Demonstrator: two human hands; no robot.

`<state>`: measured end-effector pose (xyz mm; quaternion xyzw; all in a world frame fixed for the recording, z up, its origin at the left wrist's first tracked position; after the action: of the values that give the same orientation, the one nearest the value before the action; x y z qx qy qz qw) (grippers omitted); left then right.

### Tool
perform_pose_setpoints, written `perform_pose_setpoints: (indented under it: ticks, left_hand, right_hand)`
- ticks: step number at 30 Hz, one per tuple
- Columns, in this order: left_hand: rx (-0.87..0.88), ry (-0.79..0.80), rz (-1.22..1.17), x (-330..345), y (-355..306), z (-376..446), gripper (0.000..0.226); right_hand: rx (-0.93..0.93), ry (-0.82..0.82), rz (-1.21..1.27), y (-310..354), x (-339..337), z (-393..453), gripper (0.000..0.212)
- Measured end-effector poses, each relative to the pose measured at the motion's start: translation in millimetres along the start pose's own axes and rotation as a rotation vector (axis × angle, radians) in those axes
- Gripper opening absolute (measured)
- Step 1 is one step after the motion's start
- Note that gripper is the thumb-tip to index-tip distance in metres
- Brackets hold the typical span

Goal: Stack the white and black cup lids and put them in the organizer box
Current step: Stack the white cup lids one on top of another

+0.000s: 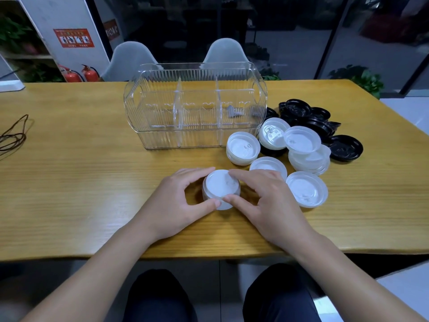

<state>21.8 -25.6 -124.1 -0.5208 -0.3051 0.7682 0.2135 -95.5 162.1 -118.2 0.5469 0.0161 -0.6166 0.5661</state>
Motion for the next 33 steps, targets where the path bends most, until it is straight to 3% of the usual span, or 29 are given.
perform_pose_setpoints:
  ticks: [16,21,26,29,33]
  left_hand:
    - [-0.033,0.016,0.004,4,7,-2,0.074]
    - [-0.004,0.02,0.023,5,3,-2,0.068]
    - [-0.032,0.033,0.047,6,5,1,0.086]
    - [-0.057,0.071,0.051,11,-2,9,0.101]
    - [-0.021,0.028,0.079,19,-14,20,0.085]
  right_hand:
    - [0.104,0.054,-0.034,-5,4,-1,0.062]
    - [0.025,-0.003,-0.016,-4,-3,-5,0.065]
    - [-0.023,-0.191,-0.179,-13,-27,-5,0.035]
    - [-0.015,-0.211,-0.336,-26,-30,-3,0.029]
    - [-0.012,-0.209,-0.423,-31,-27,-5,0.025]
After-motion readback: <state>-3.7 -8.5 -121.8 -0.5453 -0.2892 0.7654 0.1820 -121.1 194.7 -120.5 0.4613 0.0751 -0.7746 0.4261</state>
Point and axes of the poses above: each hand's wrist, its own z-axis towards the middle knuckle, its own x-axis out of the palm, y = z × x, the point moved 7 cm from there along z, towards the middle knuckle, and after that the axes turned 6 degrees about x, right-handed, at the moved point
